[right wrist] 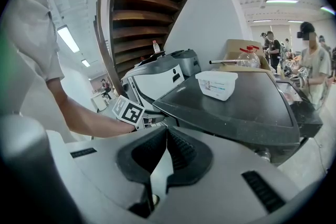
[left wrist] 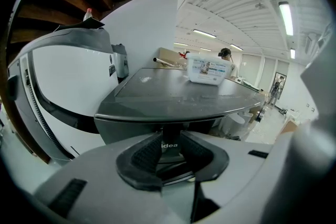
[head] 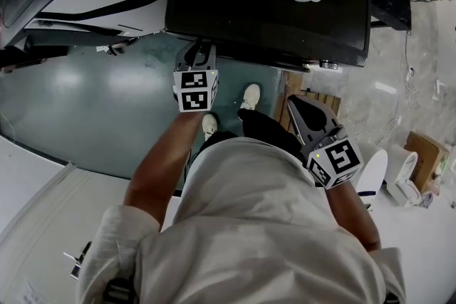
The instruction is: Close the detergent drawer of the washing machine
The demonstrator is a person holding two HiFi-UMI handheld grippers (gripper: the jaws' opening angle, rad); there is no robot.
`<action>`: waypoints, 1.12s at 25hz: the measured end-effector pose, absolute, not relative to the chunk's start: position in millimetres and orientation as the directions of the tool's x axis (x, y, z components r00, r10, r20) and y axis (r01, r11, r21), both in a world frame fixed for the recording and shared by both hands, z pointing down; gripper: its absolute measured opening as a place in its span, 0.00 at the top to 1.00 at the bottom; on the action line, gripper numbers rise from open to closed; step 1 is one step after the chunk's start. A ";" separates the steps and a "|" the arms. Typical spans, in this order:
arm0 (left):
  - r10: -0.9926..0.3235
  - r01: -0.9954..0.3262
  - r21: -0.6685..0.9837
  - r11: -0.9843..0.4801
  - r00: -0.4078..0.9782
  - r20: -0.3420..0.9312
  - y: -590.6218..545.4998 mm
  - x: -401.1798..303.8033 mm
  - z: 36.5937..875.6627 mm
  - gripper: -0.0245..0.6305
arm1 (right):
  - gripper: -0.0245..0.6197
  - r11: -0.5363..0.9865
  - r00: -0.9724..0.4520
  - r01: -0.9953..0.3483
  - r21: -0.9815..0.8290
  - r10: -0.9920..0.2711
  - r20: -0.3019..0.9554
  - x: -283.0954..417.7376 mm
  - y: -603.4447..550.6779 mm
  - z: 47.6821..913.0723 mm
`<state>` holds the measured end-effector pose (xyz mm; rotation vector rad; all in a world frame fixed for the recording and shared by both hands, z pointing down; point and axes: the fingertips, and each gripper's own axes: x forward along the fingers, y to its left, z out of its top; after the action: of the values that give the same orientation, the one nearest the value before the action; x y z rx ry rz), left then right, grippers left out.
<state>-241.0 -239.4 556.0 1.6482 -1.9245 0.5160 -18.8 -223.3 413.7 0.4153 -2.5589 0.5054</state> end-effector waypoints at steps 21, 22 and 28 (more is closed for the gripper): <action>-0.773 -0.982 0.068 0.175 -0.094 0.628 -240.4 -242.8 557.2 0.80 | 0.95 0.885 -0.828 -0.386 -0.260 -0.208 0.520 -19.7 -208.7 411.6; -0.772 -0.982 0.067 0.176 -0.095 0.629 -239.5 -243.1 557.3 0.80 | 0.95 0.884 -0.828 -0.389 -0.258 -0.213 0.519 -19.2 -207.3 411.2; -0.783 -0.984 0.074 0.159 -0.080 0.617 -227.4 -242.7 547.1 0.80 | 0.95 0.878 -0.823 -0.414 -0.240 -0.248 0.510 -16.4 -196.6 406.2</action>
<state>-242.7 -227.4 547.1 1.6728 -1.9142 0.4992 -16.4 -196.6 406.2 0.4823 -2.5710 0.4730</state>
